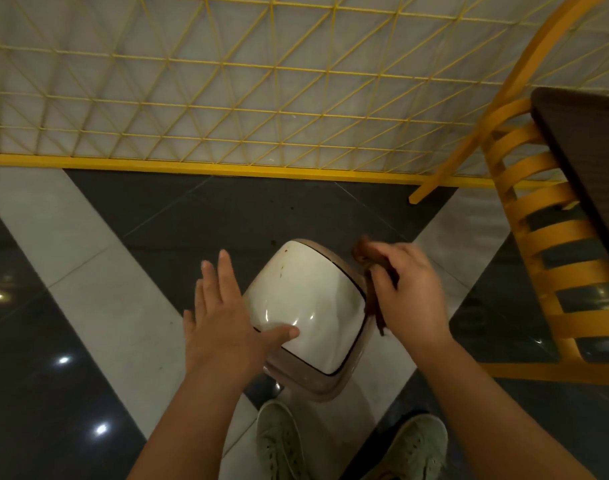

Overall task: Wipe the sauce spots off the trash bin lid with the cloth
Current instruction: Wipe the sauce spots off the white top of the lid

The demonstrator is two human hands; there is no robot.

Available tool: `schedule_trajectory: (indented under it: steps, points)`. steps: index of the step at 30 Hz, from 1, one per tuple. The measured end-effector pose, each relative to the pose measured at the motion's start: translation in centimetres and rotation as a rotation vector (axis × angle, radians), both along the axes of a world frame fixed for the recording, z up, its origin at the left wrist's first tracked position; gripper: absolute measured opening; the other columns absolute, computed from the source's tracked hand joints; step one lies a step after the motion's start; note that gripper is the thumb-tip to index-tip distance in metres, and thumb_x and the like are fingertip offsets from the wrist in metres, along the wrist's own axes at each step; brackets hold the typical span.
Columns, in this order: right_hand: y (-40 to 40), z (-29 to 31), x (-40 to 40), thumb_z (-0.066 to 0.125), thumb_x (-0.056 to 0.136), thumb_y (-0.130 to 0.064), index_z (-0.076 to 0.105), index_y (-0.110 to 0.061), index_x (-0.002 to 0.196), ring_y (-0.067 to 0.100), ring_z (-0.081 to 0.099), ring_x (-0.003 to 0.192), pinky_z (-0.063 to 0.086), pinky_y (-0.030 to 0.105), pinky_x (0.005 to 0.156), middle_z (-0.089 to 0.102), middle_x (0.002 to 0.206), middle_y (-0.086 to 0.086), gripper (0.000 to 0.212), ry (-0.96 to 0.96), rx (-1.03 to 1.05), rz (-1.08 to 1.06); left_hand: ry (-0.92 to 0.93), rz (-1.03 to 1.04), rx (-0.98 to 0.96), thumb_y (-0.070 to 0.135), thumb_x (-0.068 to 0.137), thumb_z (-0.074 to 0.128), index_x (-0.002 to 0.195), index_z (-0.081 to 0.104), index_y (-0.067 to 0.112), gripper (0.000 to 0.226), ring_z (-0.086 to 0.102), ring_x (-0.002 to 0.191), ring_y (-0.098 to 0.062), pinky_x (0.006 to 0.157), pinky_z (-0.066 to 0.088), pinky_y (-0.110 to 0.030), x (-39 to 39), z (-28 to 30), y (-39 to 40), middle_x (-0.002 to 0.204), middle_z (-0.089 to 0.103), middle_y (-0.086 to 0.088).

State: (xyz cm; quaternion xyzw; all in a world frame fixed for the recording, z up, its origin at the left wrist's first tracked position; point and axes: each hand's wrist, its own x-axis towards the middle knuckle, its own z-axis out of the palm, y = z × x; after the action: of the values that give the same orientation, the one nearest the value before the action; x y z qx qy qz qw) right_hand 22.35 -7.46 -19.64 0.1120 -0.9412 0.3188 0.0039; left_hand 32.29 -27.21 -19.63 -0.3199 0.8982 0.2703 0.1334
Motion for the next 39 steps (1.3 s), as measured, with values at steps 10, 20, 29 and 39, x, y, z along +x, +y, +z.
schedule_trajectory:
  steps: [10, 20, 29, 39]
  points:
    - [-1.6, -2.1, -1.5, 0.047, 0.096, -0.028, 0.056, -0.037, 0.122, 0.011, 0.054, 0.104, 0.044, 0.022, 0.081, 0.062, 0.115, -0.011, 0.029, -0.248, 0.084, 0.099, 0.002, 0.131, 0.283, 0.022, 0.065, 0.088, 0.153, -0.003, 0.035, 0.126, 0.038, 0.135, -0.032, 0.106, 0.037, -0.052, -0.3, 0.5, 0.2, 0.153, 0.025, -0.005]
    - [0.5, -2.7, 3.4, 0.051, 0.094, -0.024, 0.059, -0.041, 0.113, 0.004, 0.057, 0.092, 0.05, 0.023, 0.08, 0.058, 0.101, -0.017, 0.027, -0.269, -0.076, 0.003, 0.139, 0.063, 0.314, 0.01, 0.088, 0.064, 0.153, 0.012, 0.033, 0.087, 0.012, 0.148, -0.019, 0.115, 0.023, -0.035, -0.4, 0.2, -0.6, 0.162, -0.001, 0.007]
    - [-7.0, -1.3, 6.2, 0.063, 0.08, -0.025, 0.063, -0.029, 0.112, 0.018, 0.057, 0.103, 0.048, 0.033, 0.091, 0.063, 0.115, -0.004, 0.032, 0.161, 0.209, 0.501, 0.073, -0.053, 0.233, 0.027, 0.081, 0.075, 0.154, 0.001, 0.025, 0.105, -0.013, 0.148, -0.013, 0.118, 0.009, -0.031, -0.1, -1.6, -0.2, 0.163, -0.01, 0.004]
    - [-3.4, -1.7, 2.8, 0.054, 0.088, -0.018, 0.061, -0.027, 0.118, 0.019, 0.052, 0.109, 0.037, 0.026, 0.093, 0.061, 0.119, -0.002, 0.033, -0.002, 0.194, 0.134, 0.038, -0.04, 0.247, 0.027, 0.079, 0.077, 0.154, -0.003, 0.028, 0.11, -0.017, 0.147, -0.011, 0.118, 0.011, -0.035, -0.1, -1.3, -0.1, 0.161, -0.016, 0.01]
